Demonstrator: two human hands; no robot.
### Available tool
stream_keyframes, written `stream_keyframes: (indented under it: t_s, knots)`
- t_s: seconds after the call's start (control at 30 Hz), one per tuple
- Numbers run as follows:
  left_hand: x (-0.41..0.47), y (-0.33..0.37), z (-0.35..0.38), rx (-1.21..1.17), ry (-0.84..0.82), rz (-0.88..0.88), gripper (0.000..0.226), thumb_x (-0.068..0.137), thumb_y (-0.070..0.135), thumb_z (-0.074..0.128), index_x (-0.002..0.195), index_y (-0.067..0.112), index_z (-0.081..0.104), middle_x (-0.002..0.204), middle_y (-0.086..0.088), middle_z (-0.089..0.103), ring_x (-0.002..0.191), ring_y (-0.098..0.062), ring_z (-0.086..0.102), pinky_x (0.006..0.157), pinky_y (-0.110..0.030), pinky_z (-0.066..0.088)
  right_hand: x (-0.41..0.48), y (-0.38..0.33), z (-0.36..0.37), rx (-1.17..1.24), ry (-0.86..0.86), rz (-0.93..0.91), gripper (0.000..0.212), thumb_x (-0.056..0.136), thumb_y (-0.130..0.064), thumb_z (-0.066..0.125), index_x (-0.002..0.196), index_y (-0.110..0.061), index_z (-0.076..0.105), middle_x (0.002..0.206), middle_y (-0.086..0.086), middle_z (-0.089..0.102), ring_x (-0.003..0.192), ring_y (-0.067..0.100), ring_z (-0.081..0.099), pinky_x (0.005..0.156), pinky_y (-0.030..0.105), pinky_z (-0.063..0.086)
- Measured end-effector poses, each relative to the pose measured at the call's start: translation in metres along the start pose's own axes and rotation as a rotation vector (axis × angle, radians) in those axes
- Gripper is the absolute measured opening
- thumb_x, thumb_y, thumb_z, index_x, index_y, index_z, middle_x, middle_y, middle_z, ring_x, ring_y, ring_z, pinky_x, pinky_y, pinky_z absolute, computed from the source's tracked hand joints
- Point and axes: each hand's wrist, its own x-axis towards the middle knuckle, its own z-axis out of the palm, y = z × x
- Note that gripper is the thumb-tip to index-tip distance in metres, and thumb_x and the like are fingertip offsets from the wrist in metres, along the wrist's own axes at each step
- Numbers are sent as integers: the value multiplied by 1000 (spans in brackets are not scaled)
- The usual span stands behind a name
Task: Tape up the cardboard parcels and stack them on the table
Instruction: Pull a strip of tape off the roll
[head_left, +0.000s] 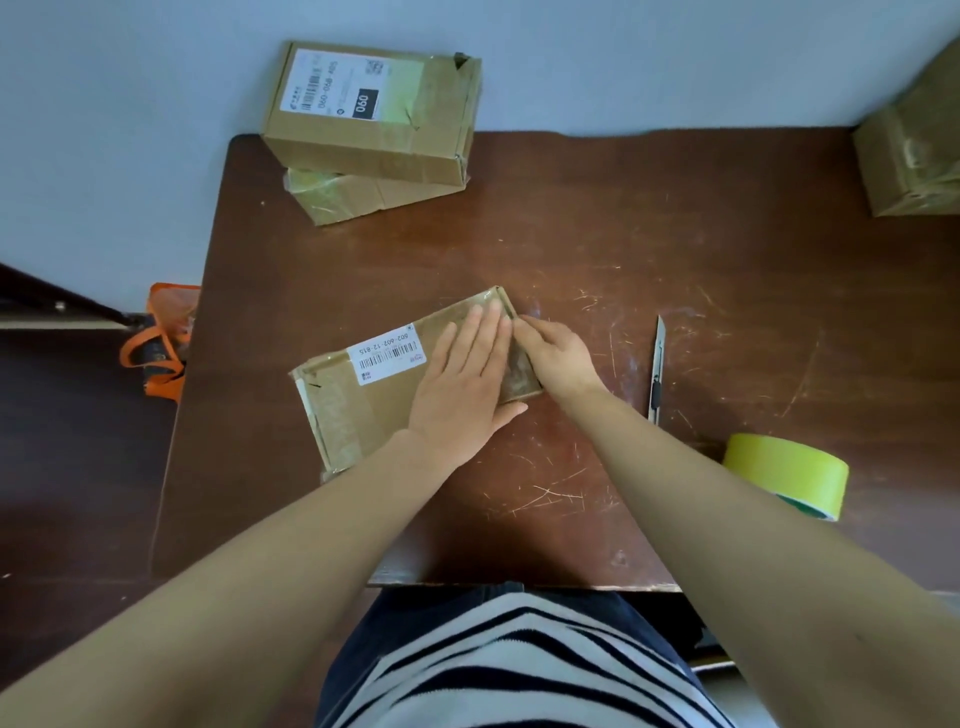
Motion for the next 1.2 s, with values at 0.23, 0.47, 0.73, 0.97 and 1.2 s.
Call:
stream_keyframes:
  t_s: [0.23, 0.47, 0.73, 0.97, 1.2]
  knots:
    - [0, -7, 9, -70, -86, 57, 81, 96, 59, 22, 147, 9, -17, 158, -7, -17, 146, -19, -16, 111, -27, -19, 9, 14, 9, -259, 28, -60, 34, 102, -28, 36, 113, -13, 65, 104, 6, 46, 109, 26, 50, 91, 28, 37]
    - [-13, -2, 6, -27, -75, 11, 71, 102, 44, 25, 146, 8, -17, 157, -7, -18, 146, -21, -13, 112, -34, -19, 12, 13, 10, -258, 38, -37, 35, 102, -29, 37, 116, -14, 65, 107, 8, 47, 109, 28, 51, 91, 27, 36]
    - [-27, -25, 6, -195, -136, 245, 82, 91, -9, 39, 150, 26, -7, 149, 15, -21, 143, -6, -14, 108, -14, -19, 8, 9, 8, -254, -15, -25, 38, 101, -34, 38, 131, -20, 57, 126, 12, 47, 117, 26, 48, 102, 32, 39]
    - [3, -16, -5, -57, -208, -9, 100, 89, 61, 43, 148, 4, -15, 156, -15, -21, 145, -26, -18, 115, -34, -12, 7, 5, 9, -344, -49, -4, 40, 102, -34, 34, 135, -22, 53, 128, 16, 45, 121, 30, 45, 106, 39, 37]
    - [0, -3, -10, 80, -171, -70, 109, 85, 68, 44, 148, 1, -15, 158, -17, -14, 146, -28, -13, 116, -39, -10, -20, 1, -31, -280, -72, -17, 37, 100, -30, 41, 131, -18, 56, 131, 1, 58, 121, 19, 51, 101, 30, 37]
